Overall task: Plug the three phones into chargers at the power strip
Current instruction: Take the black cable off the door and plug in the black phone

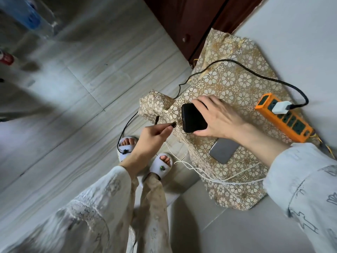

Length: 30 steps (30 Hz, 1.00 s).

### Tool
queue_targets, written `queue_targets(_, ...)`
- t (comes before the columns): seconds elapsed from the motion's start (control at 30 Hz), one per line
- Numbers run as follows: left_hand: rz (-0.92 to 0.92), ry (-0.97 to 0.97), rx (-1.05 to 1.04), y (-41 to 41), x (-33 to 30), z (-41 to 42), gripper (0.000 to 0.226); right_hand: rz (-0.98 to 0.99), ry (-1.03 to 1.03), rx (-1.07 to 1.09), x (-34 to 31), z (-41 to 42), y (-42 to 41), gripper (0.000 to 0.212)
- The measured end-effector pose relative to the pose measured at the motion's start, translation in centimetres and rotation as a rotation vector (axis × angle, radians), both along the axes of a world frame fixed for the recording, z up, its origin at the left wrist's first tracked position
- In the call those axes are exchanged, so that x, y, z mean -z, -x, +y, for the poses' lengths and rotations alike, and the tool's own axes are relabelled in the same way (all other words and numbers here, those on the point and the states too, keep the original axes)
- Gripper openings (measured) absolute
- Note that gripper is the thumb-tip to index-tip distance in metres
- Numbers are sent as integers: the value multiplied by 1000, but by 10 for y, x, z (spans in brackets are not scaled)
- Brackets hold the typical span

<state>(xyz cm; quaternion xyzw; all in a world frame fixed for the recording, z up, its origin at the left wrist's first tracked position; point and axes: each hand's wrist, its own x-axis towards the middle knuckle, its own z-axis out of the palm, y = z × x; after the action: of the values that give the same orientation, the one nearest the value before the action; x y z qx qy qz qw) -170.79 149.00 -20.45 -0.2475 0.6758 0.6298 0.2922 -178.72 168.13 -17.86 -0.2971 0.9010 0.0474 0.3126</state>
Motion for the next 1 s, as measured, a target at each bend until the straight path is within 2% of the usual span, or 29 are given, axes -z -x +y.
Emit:
queue_targets(0.3,-33,-29,33,-1,-4,-3,20,15,13,-68,-8,-15,-10,89)
queue_targets(0.47,-21,32,79,0,-6,-4,20,64,21,-93,-12,-18,-12,87)
queue_targets(0.63,74,166,155,2,-9,0,20,68,11,-99,-16,-18,-11,87)
queue_targets(1.0,40,122,151,11,-9,4,19,34,-9,-40,-20,-12,-9,86)
